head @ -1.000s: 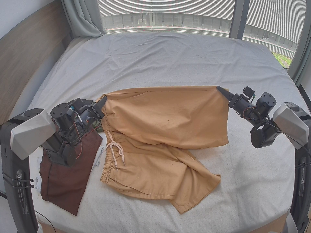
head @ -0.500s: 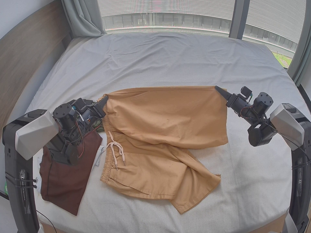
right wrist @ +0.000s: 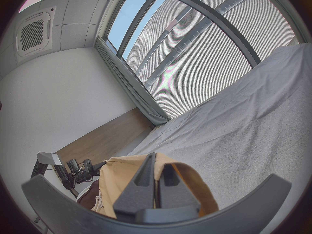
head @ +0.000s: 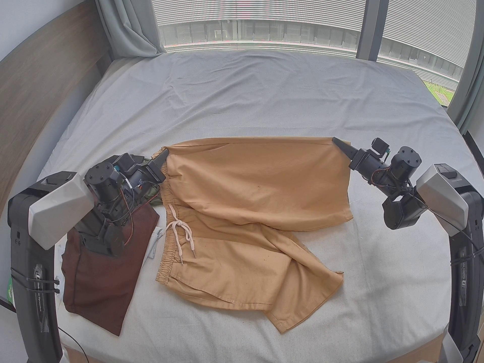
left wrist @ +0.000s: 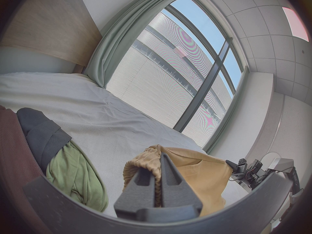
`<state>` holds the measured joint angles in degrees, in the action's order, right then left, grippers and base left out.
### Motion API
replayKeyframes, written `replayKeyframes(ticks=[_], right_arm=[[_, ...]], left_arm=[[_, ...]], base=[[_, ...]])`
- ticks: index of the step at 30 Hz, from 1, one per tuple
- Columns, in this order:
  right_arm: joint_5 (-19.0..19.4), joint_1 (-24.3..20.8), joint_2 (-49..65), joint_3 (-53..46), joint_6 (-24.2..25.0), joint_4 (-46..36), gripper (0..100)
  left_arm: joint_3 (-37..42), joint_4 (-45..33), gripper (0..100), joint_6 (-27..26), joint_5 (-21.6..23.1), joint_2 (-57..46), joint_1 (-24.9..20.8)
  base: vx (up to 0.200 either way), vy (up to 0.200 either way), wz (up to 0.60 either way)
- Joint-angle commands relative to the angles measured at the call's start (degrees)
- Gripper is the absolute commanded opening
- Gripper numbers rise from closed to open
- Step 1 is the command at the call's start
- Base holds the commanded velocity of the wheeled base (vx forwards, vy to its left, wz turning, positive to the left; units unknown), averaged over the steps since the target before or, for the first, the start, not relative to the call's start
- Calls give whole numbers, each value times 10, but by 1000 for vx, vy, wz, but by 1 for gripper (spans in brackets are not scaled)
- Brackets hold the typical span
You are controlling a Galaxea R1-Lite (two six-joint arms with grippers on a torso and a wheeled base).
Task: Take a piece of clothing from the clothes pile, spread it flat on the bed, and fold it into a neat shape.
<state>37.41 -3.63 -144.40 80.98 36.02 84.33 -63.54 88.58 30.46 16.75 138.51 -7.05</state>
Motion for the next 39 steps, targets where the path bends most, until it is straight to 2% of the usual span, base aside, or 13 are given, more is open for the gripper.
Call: replayKeyframes(ticks=[1, 8, 15, 23, 24, 33, 39], right_arm=[[0, -1, -4, 6, 0, 0, 0], [0, -1, -12, 22, 0, 0, 0], [0, 1, -19, 37, -1, -4, 0], [0, 1, -19, 30, -3, -5, 0], [0, 1, -19, 31, -3, -5, 100], [0, 2, -12, 27, -3, -7, 100], [0, 2, 26, -52, -4, 17, 100]], left_arm=[[-3, 0, 0, 0, -1, 5, -1], [-16, 0, 0, 2, -1, 15, -1], [-29, -1, 0, 36, -2, 15, 0], [-29, -9, 0, 37, -1, 14, -1], [-31, -9, 100, 37, -1, 14, 0], [-30, -11, 100, 58, -2, 10, 1], [2, -16, 100, 58, -7, 7, 7]], base=[[0, 0, 0], [0, 0, 0], [0, 0, 0], [0, 0, 0], [0, 0, 0], [0, 0, 0], [0, 0, 0]])
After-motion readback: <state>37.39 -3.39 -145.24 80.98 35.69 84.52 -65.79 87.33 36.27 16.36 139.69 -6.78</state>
